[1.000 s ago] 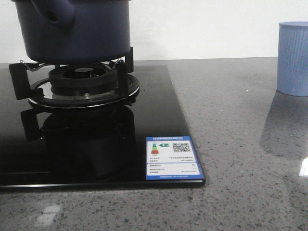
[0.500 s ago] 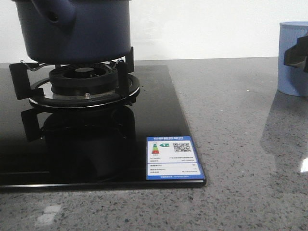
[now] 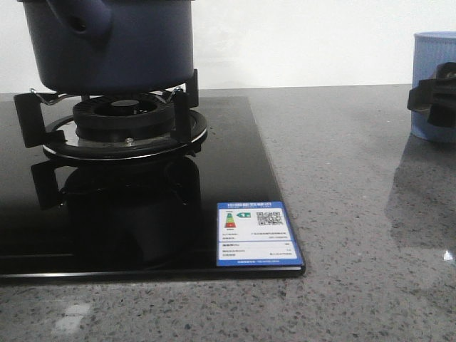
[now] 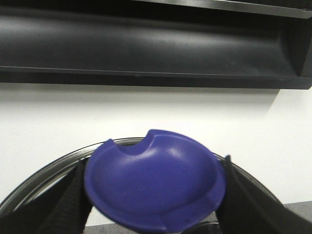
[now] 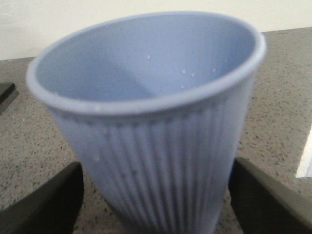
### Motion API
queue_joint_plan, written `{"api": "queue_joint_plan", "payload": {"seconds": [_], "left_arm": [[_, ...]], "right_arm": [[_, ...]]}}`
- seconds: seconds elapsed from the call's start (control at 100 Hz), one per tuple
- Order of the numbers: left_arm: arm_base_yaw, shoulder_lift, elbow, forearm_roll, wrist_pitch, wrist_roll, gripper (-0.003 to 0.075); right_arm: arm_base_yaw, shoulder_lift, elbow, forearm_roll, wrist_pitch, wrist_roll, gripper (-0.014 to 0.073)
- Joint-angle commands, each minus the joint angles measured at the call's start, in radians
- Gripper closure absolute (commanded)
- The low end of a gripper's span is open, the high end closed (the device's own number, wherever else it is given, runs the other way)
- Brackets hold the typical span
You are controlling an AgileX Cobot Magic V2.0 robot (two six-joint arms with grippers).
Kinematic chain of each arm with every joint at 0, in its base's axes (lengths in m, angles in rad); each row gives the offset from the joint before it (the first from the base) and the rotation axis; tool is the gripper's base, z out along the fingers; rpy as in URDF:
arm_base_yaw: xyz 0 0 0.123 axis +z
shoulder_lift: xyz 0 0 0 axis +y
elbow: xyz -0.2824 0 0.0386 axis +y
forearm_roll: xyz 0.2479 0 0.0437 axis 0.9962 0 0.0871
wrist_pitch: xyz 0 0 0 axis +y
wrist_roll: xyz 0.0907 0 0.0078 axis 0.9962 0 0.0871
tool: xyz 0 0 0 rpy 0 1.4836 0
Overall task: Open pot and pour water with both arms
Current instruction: 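Lift the cup with the right gripper and carry it toward the pot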
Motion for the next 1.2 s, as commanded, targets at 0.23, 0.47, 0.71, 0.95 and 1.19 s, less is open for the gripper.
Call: {"api": "queue_joint_plan", "payload": {"seconds": [0.23,0.47,0.71,0.95,1.19], "left_arm": [[0.004,-0.022,-0.037,0.000,-0.103,-0.003,0.0325],[0.004,-0.022,-0.037,0.000,-0.103,-0.003,0.0325],[0.004,-0.022,-0.037,0.000,-0.103,-0.003,0.0325],[0.004,-0.022,-0.037,0.000,-0.103,-0.003,0.0325],[0.004,-0.022,-0.037,0.000,-0.103,-0.003,0.0325]], "right_arm": [[-0.008,0.028,-0.086,-0.002,-0.074,-0.011,0.0049],[-0.008,0.028,-0.086,-0.002,-0.072,-0.011,0.0279],[-0.008,0.004,-0.086,-0.035,-0.051,-0.011,0.0290],[-0.006,-0.108,-0.167,-0.139,0.108,-0.011,0.0290],[0.046,-0.202,-0.374,-0.256,0.440,-0.011,0.0290]]}}
